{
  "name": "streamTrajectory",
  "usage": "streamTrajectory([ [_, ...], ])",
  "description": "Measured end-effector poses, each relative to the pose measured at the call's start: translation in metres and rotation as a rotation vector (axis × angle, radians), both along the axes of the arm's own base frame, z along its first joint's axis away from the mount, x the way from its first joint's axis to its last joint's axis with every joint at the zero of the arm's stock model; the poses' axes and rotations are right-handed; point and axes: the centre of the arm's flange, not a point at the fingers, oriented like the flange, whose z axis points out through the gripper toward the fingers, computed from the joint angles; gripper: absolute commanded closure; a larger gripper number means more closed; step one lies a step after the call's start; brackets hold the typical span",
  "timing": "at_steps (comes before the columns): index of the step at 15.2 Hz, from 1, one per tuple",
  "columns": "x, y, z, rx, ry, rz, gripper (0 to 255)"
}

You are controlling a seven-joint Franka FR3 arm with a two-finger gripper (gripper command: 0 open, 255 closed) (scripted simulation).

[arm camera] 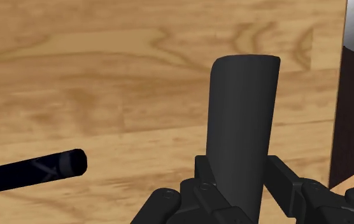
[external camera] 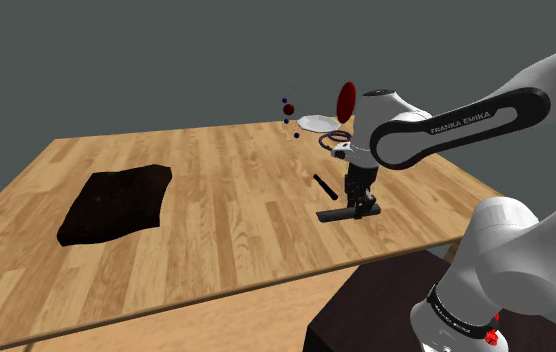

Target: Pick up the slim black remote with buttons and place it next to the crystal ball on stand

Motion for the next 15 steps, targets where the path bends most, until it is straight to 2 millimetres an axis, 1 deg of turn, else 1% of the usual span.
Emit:
streamTrajectory([
  [15, 0.0, -0.001, 0.078, 0.0, 0.0, 0.0, 255],
])
